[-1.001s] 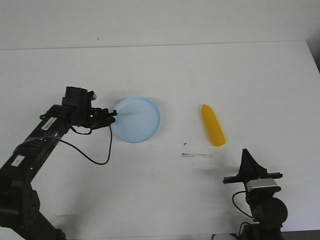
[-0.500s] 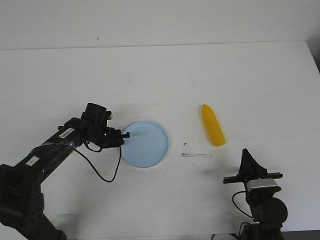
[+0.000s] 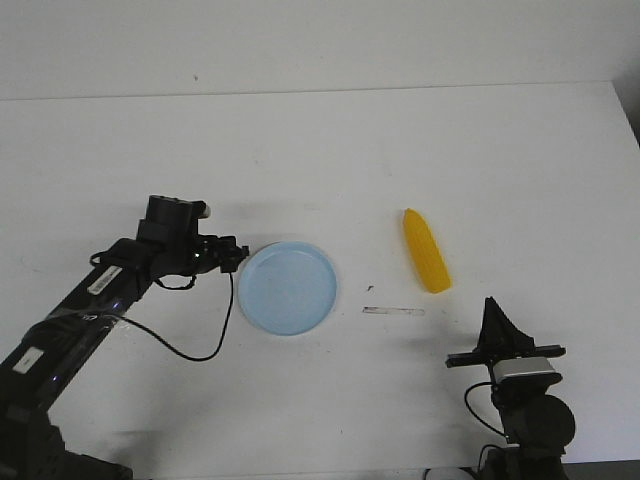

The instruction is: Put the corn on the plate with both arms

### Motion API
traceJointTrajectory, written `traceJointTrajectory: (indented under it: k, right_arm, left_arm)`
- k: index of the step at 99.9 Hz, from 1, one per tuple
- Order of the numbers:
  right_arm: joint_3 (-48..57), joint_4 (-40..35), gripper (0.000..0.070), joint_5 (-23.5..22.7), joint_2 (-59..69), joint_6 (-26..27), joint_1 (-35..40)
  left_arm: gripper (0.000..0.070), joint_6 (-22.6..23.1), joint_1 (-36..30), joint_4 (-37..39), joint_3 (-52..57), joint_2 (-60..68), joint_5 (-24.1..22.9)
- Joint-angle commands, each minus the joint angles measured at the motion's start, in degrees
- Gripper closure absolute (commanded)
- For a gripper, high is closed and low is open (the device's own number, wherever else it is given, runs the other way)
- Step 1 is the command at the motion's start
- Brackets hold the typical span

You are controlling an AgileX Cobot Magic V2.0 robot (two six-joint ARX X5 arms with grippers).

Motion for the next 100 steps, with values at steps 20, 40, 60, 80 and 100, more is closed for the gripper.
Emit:
traceJointTrajectory:
  k: [20, 40, 60, 80, 100]
  right_arm:
    - [-0.1, 0.6, 0.0685, 0.0, 0.0, 0.4, 0.1]
    - [-0.1, 0.6, 0.0685, 0.0, 0.0, 0.4, 0.1]
    - [-0.1, 0.6, 0.0685, 0.0, 0.0, 0.4, 0.1]
    - [-0.1, 0.6, 0.0685, 0.0, 0.0, 0.4, 0.1]
    - [-0.1, 0.6, 0.0685, 0.0, 0.0, 0.4, 0.1]
  left_arm:
    - [0.0662, 1.0, 6.5, 8.5, -1.4, -9.1, -3.8]
    - [0.0700, 8.0, 12.2, 25.6, -13.1, -18.6, -14.5]
    - [0.0699, 13.2, 15.2, 36.6, -26.5, -29.9, -19.8]
    - [0.0699, 16.7, 14.9, 37.2, -37.2, -41.9, -19.9]
    - [0.0697, 16.7, 13.6, 36.9, -45.9, -55.2, -19.9]
